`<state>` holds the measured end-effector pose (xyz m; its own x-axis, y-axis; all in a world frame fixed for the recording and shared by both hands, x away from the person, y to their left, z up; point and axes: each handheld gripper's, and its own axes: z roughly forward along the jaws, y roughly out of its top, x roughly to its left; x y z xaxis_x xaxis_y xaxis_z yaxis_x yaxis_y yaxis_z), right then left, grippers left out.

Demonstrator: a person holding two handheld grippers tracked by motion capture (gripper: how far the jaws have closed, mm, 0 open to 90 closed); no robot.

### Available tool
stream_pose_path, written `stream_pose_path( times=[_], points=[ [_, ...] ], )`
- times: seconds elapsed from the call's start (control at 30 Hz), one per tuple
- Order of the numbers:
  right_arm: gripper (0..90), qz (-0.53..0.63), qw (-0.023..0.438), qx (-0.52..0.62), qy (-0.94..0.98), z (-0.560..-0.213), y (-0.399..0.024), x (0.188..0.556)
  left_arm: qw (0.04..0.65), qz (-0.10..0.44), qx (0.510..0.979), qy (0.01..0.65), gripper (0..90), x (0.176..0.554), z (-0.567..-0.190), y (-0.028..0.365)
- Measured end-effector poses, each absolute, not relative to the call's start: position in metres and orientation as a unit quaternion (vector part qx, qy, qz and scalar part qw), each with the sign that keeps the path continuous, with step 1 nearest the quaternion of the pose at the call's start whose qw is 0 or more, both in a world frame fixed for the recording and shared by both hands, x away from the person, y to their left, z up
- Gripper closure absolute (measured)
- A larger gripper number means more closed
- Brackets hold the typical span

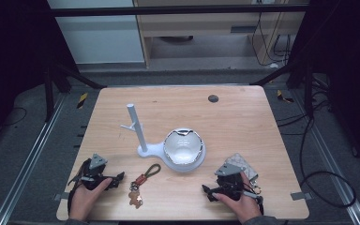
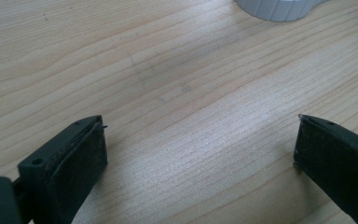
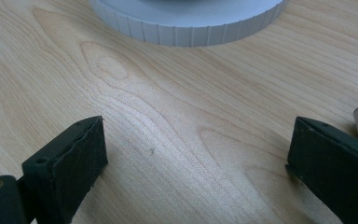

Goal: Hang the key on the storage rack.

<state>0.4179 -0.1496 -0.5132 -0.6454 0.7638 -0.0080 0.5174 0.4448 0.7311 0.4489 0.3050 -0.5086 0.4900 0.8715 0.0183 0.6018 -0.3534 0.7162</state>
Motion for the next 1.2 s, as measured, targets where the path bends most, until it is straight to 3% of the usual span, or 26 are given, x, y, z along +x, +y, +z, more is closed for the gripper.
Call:
stream_pose_path(
  times=[0.17,0.23,0.47,0.6,0.7,0.77,0.97,1.2],
  points=[
    [4.5,0.361,0.169,0.384,0.833,-0.513,-0.15,0.417,0.336,0.218,0.794,0.456,8.9,0.443,-0.5,0.303],
    [4.4,0.36,0.169,0.38,0.835,-0.513,-0.15,0.417,0.339,0.227,0.793,0.452,7.4,0.438,-0.49,0.299],
    [4.4,0.362,0.165,0.375,0.837,-0.513,-0.152,0.416,0.327,0.177,0.812,0.45,9.6,0.417,-0.448,0.268],
    [4.4,0.362,0.165,0.374,0.838,-0.513,-0.152,0.416,0.304,0.164,0.833,0.432,16.2,0.412,-0.437,0.253],
    [4.4,0.361,0.166,0.375,0.837,-0.513,-0.152,0.416,0.288,0.16,0.847,0.417,19.4,0.411,-0.434,0.245],
    [4.4,0.361,0.167,0.376,0.837,-0.513,-0.152,0.416,0.277,0.141,0.858,0.408,28.3,0.413,-0.433,0.236],
    [4.4,0.361,0.166,0.377,0.837,-0.513,-0.152,0.414,0.217,0.119,0.896,0.37,40.9,0.428,-0.443,0.2],
    [3.8,0.361,0.165,0.375,0.838,-0.513,-0.152,0.412,0.175,0.093,0.91,0.364,45.9,0.443,-0.461,0.197]
  ],
)
